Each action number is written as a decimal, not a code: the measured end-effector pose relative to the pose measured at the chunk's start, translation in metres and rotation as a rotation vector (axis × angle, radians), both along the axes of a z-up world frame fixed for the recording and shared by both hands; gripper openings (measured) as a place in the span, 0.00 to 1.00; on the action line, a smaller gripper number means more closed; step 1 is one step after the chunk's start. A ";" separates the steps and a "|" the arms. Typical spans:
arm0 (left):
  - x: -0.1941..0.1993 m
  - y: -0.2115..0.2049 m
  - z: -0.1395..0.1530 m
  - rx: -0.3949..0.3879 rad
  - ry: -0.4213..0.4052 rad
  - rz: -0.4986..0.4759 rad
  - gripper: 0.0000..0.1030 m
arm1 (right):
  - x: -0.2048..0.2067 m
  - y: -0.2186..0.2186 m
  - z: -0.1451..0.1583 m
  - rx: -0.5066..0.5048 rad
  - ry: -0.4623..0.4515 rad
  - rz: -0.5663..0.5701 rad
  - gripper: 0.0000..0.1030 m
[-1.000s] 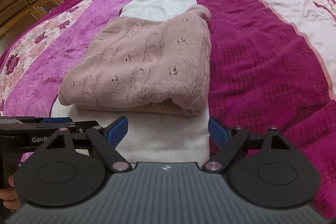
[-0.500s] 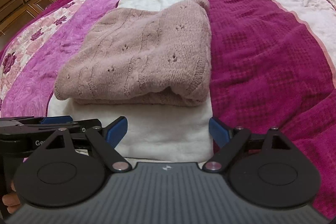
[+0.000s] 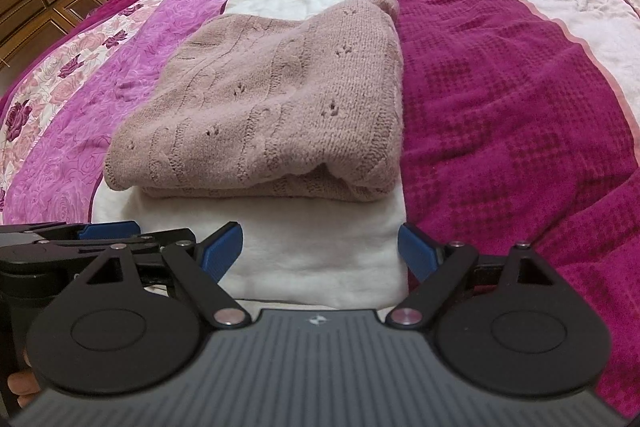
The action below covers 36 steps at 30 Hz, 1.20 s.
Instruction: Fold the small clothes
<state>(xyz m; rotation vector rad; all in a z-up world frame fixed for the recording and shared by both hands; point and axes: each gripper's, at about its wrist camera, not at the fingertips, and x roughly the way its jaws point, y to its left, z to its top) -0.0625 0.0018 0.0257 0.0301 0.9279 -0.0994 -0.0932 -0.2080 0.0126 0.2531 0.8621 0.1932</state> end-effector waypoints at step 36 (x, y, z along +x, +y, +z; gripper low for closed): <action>-0.001 0.000 -0.001 -0.004 0.001 -0.001 0.60 | -0.001 0.003 0.001 0.000 0.002 0.005 0.87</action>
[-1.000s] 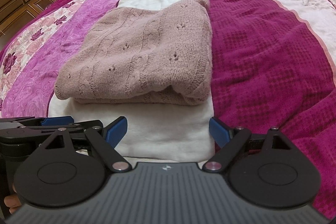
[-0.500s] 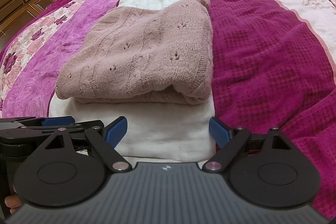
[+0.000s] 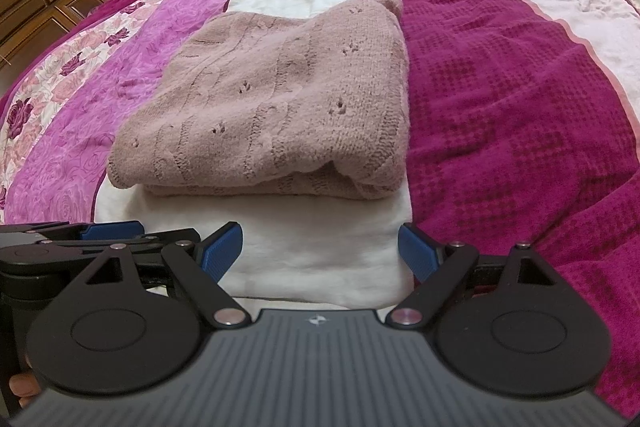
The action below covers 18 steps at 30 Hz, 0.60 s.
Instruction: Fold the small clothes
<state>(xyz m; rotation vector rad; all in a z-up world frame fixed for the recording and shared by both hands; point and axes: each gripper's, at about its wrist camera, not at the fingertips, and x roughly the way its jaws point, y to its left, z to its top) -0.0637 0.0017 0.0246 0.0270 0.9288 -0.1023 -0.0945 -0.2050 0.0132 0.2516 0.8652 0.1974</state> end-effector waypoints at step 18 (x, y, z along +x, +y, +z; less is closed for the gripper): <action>-0.001 -0.001 0.000 0.004 0.001 -0.004 0.60 | 0.000 -0.002 0.000 0.002 -0.005 0.006 0.87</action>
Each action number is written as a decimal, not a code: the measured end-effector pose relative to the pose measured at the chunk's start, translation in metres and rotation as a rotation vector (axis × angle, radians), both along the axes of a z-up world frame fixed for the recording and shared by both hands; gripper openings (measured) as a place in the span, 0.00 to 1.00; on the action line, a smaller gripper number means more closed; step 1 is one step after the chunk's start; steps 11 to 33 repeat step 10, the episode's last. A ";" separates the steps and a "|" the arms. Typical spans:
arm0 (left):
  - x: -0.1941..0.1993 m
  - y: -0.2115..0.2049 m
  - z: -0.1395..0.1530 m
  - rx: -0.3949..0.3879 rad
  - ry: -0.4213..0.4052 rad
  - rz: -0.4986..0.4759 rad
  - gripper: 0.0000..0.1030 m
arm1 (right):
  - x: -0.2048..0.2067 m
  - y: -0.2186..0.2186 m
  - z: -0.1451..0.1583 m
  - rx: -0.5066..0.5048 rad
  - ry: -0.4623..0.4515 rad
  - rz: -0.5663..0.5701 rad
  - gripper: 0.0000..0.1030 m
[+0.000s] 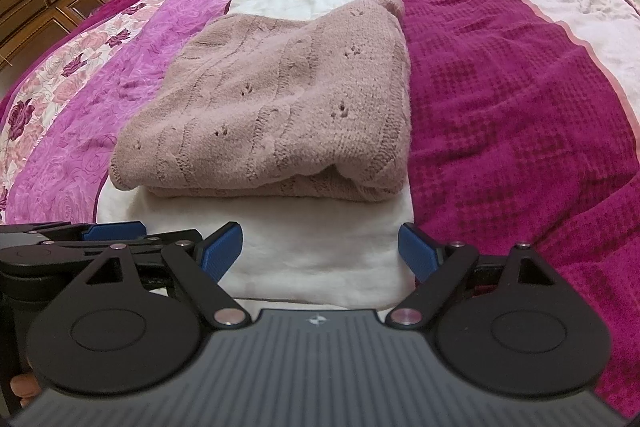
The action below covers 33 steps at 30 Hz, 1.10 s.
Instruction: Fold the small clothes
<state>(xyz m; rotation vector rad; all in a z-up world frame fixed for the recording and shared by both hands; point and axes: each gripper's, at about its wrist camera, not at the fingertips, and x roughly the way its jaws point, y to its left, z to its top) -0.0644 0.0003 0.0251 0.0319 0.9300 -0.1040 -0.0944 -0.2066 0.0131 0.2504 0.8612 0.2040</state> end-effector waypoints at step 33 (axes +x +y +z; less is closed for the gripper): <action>0.000 0.000 0.000 0.001 0.003 0.000 0.60 | 0.001 0.000 0.000 0.001 0.001 0.001 0.87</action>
